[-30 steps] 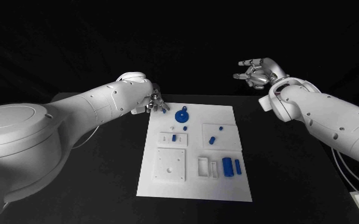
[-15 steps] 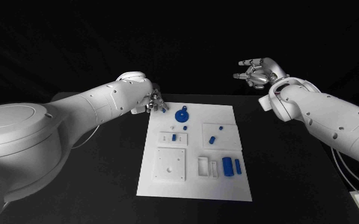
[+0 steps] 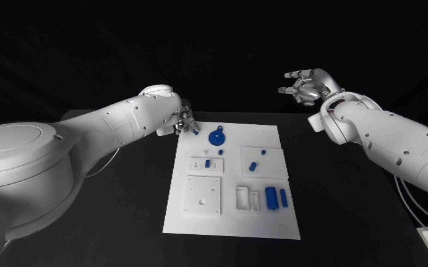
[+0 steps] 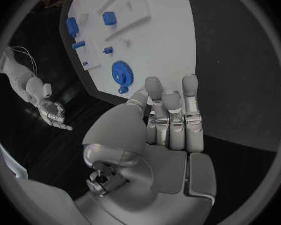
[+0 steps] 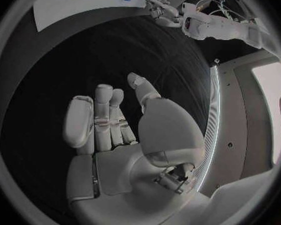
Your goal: Assemble the parts on the task board
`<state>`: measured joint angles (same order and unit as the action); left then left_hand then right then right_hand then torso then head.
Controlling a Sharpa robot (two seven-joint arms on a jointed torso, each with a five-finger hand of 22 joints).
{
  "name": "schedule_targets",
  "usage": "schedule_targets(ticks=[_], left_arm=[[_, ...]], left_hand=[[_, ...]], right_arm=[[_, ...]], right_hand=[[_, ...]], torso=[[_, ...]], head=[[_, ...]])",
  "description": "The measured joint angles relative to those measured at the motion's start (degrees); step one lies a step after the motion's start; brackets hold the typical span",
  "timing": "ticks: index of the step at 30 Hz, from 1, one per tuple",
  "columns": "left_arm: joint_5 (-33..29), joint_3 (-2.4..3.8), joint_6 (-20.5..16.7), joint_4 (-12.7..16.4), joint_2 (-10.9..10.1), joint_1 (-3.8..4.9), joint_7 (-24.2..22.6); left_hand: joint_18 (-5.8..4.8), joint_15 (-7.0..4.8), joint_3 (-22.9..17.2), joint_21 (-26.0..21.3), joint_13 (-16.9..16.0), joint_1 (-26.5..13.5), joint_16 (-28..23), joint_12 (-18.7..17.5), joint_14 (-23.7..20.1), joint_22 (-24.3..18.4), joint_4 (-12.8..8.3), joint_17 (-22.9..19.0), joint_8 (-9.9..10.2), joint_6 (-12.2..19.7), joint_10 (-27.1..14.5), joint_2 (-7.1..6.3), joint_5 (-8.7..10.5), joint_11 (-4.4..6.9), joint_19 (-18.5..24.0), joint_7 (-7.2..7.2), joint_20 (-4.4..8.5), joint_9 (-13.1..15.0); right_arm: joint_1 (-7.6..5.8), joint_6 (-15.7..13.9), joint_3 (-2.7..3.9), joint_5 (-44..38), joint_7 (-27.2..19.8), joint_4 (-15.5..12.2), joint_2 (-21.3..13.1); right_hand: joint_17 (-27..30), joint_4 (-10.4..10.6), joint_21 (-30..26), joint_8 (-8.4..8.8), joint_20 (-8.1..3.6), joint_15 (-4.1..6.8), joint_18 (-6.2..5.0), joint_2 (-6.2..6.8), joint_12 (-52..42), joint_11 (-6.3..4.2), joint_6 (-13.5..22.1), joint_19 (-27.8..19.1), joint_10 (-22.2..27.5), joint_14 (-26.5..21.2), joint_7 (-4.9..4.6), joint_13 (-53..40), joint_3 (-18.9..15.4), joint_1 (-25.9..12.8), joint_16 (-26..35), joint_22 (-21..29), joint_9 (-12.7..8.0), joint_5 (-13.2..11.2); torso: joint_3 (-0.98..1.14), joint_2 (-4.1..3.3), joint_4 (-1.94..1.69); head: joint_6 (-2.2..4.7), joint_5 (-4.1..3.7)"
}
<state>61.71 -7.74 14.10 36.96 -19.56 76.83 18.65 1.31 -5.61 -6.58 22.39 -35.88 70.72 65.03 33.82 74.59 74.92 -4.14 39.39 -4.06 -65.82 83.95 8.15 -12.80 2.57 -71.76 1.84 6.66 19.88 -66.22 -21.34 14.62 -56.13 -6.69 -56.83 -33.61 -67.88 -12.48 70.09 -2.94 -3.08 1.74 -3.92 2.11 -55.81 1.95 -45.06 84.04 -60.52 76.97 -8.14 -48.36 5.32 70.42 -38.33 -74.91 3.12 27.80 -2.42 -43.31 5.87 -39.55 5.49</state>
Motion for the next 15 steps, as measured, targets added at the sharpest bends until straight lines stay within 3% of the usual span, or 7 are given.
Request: schedule_targets(ticks=[3,10,15], left_arm=[[-0.2,0.0,0.0,0.1,-0.1,0.0,0.0],[-1.4,-0.02,-0.7,2.2,-1.9,-0.05,0.0],[-4.1,0.09,-2.7,6.9,-5.1,0.04,0.6]], left_hand=[[0.0,0.0,-1.3,0.3,0.1,0.0,0.0,0.0,0.0,0.0,0.0,0.0,-0.2,-0.2,0.0,-0.01,0.1,0.0,0.0,0.2,0.0,0.0],[0.0,-0.22,-2.0,1.1,0.5,0.1,1.6,0.0,1.1,0.0,0.0,2.0,-0.2,-0.3,0.1,-0.46,-1.96,0.31,0.0,0.32,0.0,0.0],[0.0,-0.53,-3.2,2.7,2.3,-1.1,3.7,2.9,3.2,0.0,-0.9,5.2,-0.4,-0.8,0.0,-2.03,-6.58,0.81,-0.3,0.84,0.31,0.0]], right_arm=[[0.0,0.0,0.0,0.0,0.0,0.0,0.0],[0.0,0.0,0.0,0.0,0.0,0.1,0.0],[0.0,0.1,0.0,0.0,0.0,0.1,-0.4]], right_hand=[[0.0,0.0,0.0,0.0,0.0,0.0,0.0,0.0,0.0,0.0,0.0,0.0,0.0,0.0,0.0,0.0,0.0,0.0,0.0,0.0,0.0,0.0],[0.0,0.0,0.0,0.0,0.0,0.0,0.0,0.0,0.0,0.0,0.0,0.0,0.0,0.0,0.0,0.0,0.0,0.0,0.0,0.0,0.0,0.0],[0.0,0.0,0.0,0.0,0.0,0.0,0.0,0.0,0.0,0.0,0.0,0.0,0.0,0.0,0.0,0.0,0.0,0.0,0.0,0.0,0.0,0.0]], torso=[[0.0,0.0,0.01],[0.02,0.08,-0.08],[0.08,0.21,-0.38]], head=[[-0.03,0.0],[-0.05,0.05],[-0.01,-0.02]])
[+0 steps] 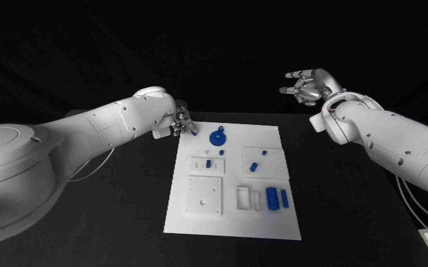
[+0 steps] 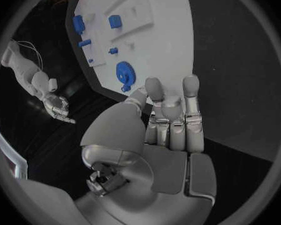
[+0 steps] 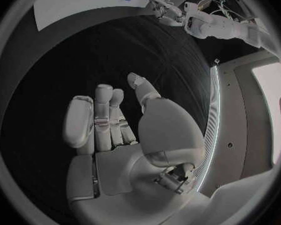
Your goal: Assemble the parts on the task board
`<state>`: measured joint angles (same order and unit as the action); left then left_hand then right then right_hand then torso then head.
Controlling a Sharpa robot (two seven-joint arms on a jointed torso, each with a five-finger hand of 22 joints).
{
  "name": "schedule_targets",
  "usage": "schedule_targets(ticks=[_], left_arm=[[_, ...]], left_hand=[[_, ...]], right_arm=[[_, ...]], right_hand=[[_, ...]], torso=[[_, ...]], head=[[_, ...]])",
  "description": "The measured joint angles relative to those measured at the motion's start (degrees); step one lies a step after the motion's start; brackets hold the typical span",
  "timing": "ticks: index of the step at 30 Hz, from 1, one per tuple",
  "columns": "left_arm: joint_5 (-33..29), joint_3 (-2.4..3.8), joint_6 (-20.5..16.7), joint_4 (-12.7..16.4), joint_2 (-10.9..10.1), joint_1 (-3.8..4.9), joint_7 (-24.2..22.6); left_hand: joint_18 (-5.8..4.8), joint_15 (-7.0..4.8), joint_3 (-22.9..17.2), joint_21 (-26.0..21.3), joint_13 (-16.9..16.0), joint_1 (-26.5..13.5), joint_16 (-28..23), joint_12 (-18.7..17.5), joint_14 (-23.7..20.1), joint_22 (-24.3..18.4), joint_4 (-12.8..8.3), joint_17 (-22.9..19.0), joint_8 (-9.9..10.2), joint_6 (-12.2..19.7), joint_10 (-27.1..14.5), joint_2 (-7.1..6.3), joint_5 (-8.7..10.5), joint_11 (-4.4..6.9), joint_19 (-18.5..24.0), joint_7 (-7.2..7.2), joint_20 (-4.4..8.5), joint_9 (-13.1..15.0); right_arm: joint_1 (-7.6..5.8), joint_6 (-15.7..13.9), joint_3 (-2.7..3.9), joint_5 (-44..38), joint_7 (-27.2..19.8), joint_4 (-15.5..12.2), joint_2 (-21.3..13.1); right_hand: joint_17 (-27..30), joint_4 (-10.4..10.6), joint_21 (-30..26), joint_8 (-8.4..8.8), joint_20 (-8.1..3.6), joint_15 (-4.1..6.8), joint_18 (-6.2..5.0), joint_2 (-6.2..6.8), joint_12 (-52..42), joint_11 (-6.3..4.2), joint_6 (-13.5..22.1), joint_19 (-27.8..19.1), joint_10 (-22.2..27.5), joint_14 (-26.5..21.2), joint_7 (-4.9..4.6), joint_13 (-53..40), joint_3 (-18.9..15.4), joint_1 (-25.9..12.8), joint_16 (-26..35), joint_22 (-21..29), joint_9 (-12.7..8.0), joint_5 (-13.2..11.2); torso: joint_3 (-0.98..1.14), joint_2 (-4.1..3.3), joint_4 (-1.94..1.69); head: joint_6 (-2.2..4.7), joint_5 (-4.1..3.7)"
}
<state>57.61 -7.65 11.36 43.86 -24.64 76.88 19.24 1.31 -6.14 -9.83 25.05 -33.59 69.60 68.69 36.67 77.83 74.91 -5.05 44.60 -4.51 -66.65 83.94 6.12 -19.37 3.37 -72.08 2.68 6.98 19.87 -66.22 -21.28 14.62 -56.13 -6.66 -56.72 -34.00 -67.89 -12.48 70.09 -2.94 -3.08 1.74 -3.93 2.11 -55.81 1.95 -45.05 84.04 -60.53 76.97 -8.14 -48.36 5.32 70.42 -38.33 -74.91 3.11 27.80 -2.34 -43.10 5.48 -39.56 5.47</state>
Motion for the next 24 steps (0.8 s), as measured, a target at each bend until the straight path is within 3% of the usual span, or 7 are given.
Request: schedule_targets(ticks=[4,6,9,12,16,20,24], left_arm=[[-2.9,0.08,-2.4,5.5,-3.3,0.29,0.7],[-4.2,0.1,-3.5,8.4,-5.0,0.4,1.0],[-6.2,0.1,-5.6,13.4,-8.0,0.49,1.6],[-7.8,0.02,-7.6,18.5,-11.0,0.52,2.0],[-9.3,-0.28,-10.3,24.8,-14.2,0.52,2.4],[-10.1,-1.16,-13.2,29.4,-16.4,0.4,2.6],[-10.3,-2.99,-16.8,33.6,-18.2,0.28,2.8]], left_hand=[[0.0,-0.05,-0.9,1.1,2.3,-0.7,0.5,2.1,1.1,0.0,-0.7,1.5,-0.1,-0.3,0.2,-0.7,-0.55,0.21,0.0,0.29,0.0,0.0],[0.0,-0.09,-1.3,1.5,4.0,-1.1,0.9,3.4,1.7,0.0,-1.0,2.5,-0.1,-0.4,0.2,-1.08,-0.55,0.27,0.0,0.41,-0.02,2.1],[0.0,-0.11,-1.5,1.9,6.1,-1.4,1.9,5.2,2.3,0.0,-1.3,4.4,-0.9,-0.7,0.3,-1.39,-0.56,0.56,-0.4,0.7,-0.02,2.1],[0.0,-0.42,-2.3,2.0,6.8,-2.3,1.0,5.6,2.7,0.0,-1.9,4.3,-3.4,-0.9,0.6,-3.03,-3.7,0.9,-0.5,0.91,0.09,2.1],[0.0,-0.61,-3.5,2.0,6.8,-2.7,0.3,5.6,2.9,0.0,-1.9,4.5,-3.7,-0.9,0.6,-3.4,-4.63,1.01,-0.7,0.91,0.2,2.1],[0.0,-0.73,-3.8,2.0,6.8,-3.0,0.3,5.6,3.2,0.0,-1.9,5.1,-3.2,-0.9,0.6,-3.71,-5.48,1.02,-0.7,0.91,0.29,2.2],[0.0,-1.02,-4.1,2.0,6.8,-3.4,0.3,5.7,3.5,0.0,-1.9,5.7,-3.1,-0.9,0.8,-4.09,-6.59,1.23,-0.9,0.91,0.49,4.7]], right_arm=[[0.0,0.0,0.0,0.0,0.0,0.0,-0.3],[0.0,0.0,0.0,0.0,0.0,0.0,-0.5],[0.01,0.0,0.0,0.0,0.0,0.1,-0.6],[0.01,0.1,0.0,0.0,0.1,0.2,-0.7],[0.1,0.1,0.0,0.0,0.1,0.5,-0.8],[0.28,0.2,0.0,0.0,0.1,0.7,-0.8],[0.61,0.3,-0.01,0.0,0.1,0.8,-0.8]], right_hand=[[0.0,0.0,0.0,0.0,0.0,0.0,0.0,0.0,0.0,0.0,0.0,0.0,0.0,0.0,0.0,0.0,0.0,0.0,0.0,0.0,0.0,0.0],[0.0,0.0,0.0,0.0,0.0,0.0,0.0,0.0,0.0,0.0,0.0,0.0,0.0,0.0,0.0,0.0,0.0,0.0,0.0,0.0,0.0,0.3],[0.0,0.0,0.0,0.0,0.0,0.0,0.0,0.0,0.0,0.0,0.0,0.0,0.0,0.0,0.0,0.0,0.0,0.0,0.0,0.0,0.0,0.4],[0.0,0.0,0.0,0.0,0.0,0.0,0.0,0.0,0.0,0.0,0.0,0.0,0.0,0.0,0.0,0.0,0.0,0.0,0.0,0.0,0.0,0.4],[0.0,0.0,0.0,0.0,0.0,0.0,0.0,0.0,0.0,0.0,0.0,0.0,0.0,0.0,0.0,0.0,0.0,0.0,0.0,0.0,0.0,0.4],[0.0,0.0,0.0,0.0,0.0,0.0,0.0,0.0,0.0,0.0,0.0,0.0,0.0,0.0,0.0,0.0,0.0,0.0,0.0,0.0,0.0,0.4],[0.0,0.0,0.0,0.0,0.0,0.0,0.0,0.0,0.0,0.0,0.0,0.0,0.0,0.0,0.0,0.0,0.0,0.0,0.0,0.0,0.0,0.4]], torso=[[0.08,0.2,-0.36],[0.12,0.33,-0.57],[0.21,0.56,-0.96],[0.3,0.79,-1.26],[0.39,1.1,-1.61],[0.46,1.42,-1.92],[0.49,1.7,-2.14]], head=[[-0.09,-0.13],[-0.15,-0.19],[-0.3,-0.28],[-0.42,-0.4],[-0.65,-0.62],[-0.96,-0.79],[-1.38,-0.98]])
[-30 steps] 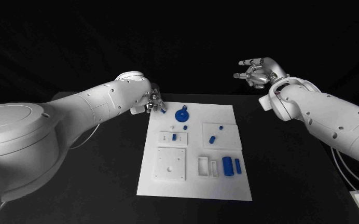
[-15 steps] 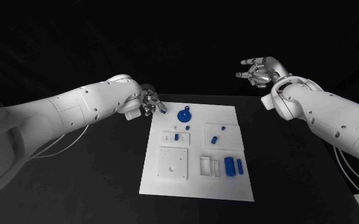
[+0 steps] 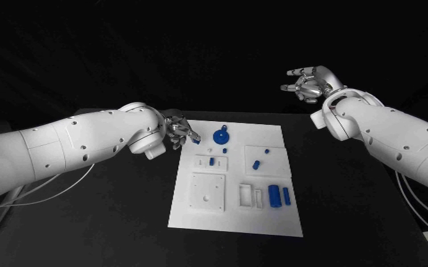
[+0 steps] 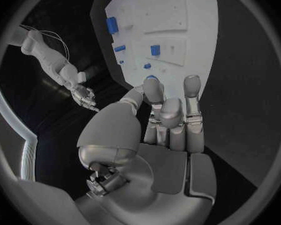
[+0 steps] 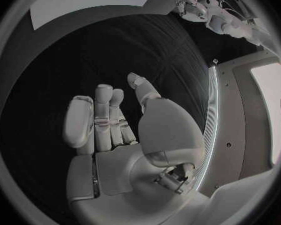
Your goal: Assemble the parts on the task board
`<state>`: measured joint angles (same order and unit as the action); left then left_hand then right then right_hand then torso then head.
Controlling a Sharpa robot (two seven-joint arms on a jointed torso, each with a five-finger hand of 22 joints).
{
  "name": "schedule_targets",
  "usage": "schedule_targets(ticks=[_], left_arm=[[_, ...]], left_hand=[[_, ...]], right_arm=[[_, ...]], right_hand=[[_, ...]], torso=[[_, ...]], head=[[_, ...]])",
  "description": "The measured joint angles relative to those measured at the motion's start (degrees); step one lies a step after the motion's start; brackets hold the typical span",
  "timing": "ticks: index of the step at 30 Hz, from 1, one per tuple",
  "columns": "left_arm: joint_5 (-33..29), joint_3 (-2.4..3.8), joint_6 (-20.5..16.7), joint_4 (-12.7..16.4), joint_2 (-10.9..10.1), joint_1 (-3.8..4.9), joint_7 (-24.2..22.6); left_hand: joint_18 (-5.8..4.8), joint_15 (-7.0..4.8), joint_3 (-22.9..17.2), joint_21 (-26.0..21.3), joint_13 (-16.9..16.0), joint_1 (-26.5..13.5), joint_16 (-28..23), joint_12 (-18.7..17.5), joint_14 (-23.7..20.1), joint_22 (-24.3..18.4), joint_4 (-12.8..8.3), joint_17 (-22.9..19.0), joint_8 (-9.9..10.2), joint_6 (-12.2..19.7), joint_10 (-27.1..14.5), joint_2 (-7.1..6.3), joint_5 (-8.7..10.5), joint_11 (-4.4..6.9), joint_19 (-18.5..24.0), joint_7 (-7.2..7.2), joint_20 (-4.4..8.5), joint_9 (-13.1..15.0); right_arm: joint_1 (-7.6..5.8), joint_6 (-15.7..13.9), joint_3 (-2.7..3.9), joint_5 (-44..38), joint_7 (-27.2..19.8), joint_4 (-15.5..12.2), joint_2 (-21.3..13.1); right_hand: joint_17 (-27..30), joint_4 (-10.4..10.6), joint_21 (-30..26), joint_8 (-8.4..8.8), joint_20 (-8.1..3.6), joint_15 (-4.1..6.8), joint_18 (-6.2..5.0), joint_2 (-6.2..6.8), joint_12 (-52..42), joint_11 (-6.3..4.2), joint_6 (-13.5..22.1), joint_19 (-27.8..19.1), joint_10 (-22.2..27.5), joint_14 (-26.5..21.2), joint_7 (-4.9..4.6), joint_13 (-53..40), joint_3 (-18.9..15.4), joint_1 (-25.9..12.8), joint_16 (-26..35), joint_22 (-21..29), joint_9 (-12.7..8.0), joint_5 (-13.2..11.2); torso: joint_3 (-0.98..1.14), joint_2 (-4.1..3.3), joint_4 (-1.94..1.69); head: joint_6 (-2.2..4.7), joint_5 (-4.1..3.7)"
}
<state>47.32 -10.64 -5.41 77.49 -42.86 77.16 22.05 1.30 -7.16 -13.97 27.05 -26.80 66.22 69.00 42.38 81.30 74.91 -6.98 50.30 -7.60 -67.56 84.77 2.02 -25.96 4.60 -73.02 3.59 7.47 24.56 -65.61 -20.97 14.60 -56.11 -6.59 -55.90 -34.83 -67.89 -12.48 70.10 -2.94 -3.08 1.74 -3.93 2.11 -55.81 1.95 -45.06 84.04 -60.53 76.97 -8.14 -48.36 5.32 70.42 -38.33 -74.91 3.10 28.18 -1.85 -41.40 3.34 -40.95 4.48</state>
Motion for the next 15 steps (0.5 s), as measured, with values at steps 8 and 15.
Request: schedule_targets(ticks=[8,15], left_arm=[[1.4,-2.26,-6.3,5.0,-1.4,-0.59,0.8],[4.7,-3.09,-11.9,6.9,-1.2,-2.85,1.7]], left_hand=[[0.0,-0.1,-0.5,0.4,0.0,-0.6,0.0,0.5,0.5,0.0,0.0,0.9,-0.4,-0.1,0.0,-0.59,-2.04,0.0,0.0,0.09,0.0,1.7],[0.0,-0.1,-0.8,0.7,0.1,-1.0,0.0,0.5,0.5,0.0,0.0,0.9,-0.4,-0.2,0.0,-0.98,-2.72,0.0,0.0,0.17,0.0,3.3]], right_arm=[[0.36,0.1,0.0,0.0,0.0,0.1,0.0],[0.61,0.2,0.0,0.0,0.0,0.0,0.0]], right_hand=[[0.0,0.0,0.0,0.0,0.0,0.0,0.0,0.0,0.0,0.0,0.0,0.0,0.0,0.0,0.0,0.0,0.0,0.0,0.0,0.0,0.0,0.0],[0.0,0.0,0.0,0.0,0.0,0.0,0.0,0.0,0.0,0.0,0.0,0.0,0.0,0.0,0.0,0.0,0.0,0.0,0.0,0.0,0.0,0.2]], torso=[[0.15,0.38,-0.27],[0.2,0.48,-0.34]], head=[[-0.8,-0.08],[-1.12,-0.04]])
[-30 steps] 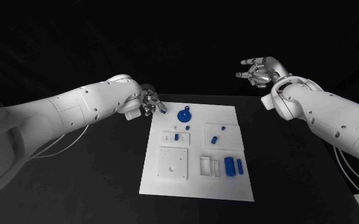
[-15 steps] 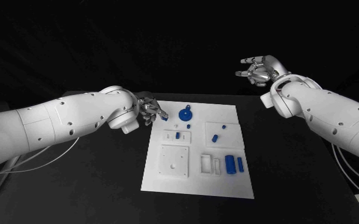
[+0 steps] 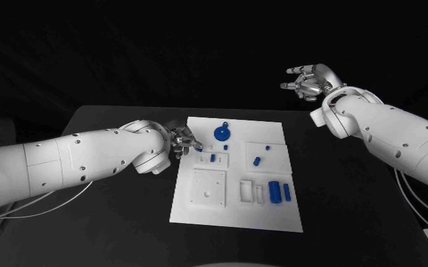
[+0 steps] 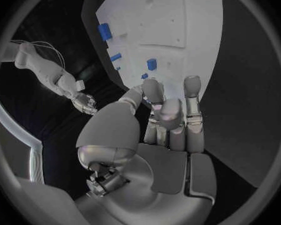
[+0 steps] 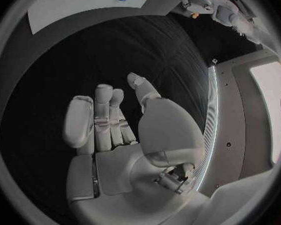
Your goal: Assemble the parts on the task board
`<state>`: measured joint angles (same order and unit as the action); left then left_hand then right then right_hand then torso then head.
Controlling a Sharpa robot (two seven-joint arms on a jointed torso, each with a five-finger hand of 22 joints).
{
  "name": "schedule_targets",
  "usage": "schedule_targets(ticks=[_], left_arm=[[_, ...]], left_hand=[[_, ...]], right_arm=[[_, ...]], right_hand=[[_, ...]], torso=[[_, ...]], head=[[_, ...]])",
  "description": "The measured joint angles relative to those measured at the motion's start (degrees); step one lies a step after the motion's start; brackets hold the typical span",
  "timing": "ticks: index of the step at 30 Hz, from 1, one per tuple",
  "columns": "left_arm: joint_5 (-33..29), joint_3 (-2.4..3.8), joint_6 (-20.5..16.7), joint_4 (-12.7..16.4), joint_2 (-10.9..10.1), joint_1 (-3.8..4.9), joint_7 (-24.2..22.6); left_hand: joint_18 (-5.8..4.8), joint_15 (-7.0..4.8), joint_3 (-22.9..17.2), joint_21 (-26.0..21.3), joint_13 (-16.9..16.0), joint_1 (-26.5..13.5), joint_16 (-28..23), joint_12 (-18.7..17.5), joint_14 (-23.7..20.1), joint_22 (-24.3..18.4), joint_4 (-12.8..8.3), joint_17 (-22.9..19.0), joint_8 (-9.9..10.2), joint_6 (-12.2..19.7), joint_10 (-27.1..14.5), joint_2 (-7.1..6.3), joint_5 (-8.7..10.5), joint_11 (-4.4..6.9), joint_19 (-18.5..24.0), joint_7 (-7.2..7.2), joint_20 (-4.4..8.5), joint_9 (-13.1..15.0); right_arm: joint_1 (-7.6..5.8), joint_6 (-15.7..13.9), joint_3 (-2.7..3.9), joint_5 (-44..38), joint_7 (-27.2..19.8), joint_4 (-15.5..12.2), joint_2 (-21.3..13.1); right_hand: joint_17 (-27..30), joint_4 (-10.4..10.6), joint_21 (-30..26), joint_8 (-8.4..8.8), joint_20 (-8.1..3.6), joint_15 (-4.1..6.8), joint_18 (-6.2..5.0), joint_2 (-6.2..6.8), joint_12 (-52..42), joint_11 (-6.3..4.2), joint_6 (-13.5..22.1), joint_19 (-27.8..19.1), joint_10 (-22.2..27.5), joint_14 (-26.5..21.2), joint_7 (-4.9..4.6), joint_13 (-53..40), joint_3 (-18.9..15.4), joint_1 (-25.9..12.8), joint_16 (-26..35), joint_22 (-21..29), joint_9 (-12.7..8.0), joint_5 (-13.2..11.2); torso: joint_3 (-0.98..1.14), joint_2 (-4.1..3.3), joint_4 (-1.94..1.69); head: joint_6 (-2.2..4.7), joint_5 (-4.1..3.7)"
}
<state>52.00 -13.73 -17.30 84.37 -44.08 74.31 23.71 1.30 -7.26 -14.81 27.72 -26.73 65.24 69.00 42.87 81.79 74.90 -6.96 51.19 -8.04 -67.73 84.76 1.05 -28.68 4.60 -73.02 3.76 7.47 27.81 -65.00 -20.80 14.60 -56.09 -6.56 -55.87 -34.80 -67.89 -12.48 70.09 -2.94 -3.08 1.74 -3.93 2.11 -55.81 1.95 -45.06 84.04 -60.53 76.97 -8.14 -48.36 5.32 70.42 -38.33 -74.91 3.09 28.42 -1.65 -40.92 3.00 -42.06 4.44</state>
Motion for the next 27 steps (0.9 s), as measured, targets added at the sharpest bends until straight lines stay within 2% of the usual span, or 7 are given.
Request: schedule_targets(ticks=[1,3,8,27], left_arm=[[0.3,-0.02,-0.6,0.0,0.1,-0.3,0.1],[1.1,-0.08,-2.0,0.1,0.4,-1.05,0.3],[2.6,-0.16,-4.2,0.1,1.2,-2.2,0.8],[6.6,-0.16,-5.2,-2.2,3.1,-4.4,3.6]], left_hand=[[0.0,0.0,0.0,0.2,0.1,-0.1,0.0,0.2,0.0,0.0,0.0,0.0,0.1,0.0,0.0,0.0,0.0,0.0,0.0,0.01,0.0,0.3],[0.01,0.0,0.0,0.2,0.1,-0.4,0.0,0.2,0.0,0.0,0.0,0.0,0.4,0.0,0.0,0.0,-0.28,0.0,0.0,0.01,0.0,2.5],[0.01,0.0,-0.2,0.2,0.1,-0.5,0.0,0.2,0.0,0.0,-0.1,-0.1,0.6,0.0,0.0,-0.09,-0.33,0.0,0.0,0.02,0.0,2.9],[0.01,0.02,-0.4,0.4,0.3,-0.7,0.0,0.5,0.0,0.0,-0.4,-0.3,1.1,0.0,0.0,0.17,-0.31,-0.01,0.0,0.02,0.0,4.2]], right_arm=[[0.02,0.0,0.0,0.0,0.0,0.0,0.0],[0.07,0.0,0.0,0.0,0.0,0.0,0.0],[0.19,0.1,0.0,0.0,0.0,0.0,0.0],[0.27,0.2,0.0,0.0,0.0,-0.1,0.0]], right_hand=[[0.0,0.0,0.0,0.0,0.0,0.0,0.0,0.0,0.0,0.0,0.0,0.0,0.0,0.0,0.0,0.0,0.0,0.0,0.0,0.0,0.0,0.0],[0.0,0.0,0.0,0.0,0.0,0.0,0.0,0.0,0.0,0.0,0.0,0.0,0.0,0.0,0.0,0.0,0.0,0.0,0.0,0.0,0.0,0.3],[0.0,0.0,0.0,0.0,0.0,0.0,0.0,0.0,0.0,0.0,0.0,0.0,0.0,0.0,0.0,0.0,0.0,0.0,0.0,0.0,0.0,0.7],[0.0,0.2,0.0,0.0,0.0,0.0,0.0,0.23,0.0,0.0,0.0,0.0,0.0,0.0,0.0,0.0,0.2,-0.2,0.0,0.0,0.0,1.3]], torso=[[-0.01,0.0,0.0],[-0.01,0.0,0.0],[-0.02,-0.04,0.07],[-0.04,-0.13,0.1]], head=[[-0.03,0.01],[-0.07,0.04],[-0.16,0.1],[-0.51,0.15]])
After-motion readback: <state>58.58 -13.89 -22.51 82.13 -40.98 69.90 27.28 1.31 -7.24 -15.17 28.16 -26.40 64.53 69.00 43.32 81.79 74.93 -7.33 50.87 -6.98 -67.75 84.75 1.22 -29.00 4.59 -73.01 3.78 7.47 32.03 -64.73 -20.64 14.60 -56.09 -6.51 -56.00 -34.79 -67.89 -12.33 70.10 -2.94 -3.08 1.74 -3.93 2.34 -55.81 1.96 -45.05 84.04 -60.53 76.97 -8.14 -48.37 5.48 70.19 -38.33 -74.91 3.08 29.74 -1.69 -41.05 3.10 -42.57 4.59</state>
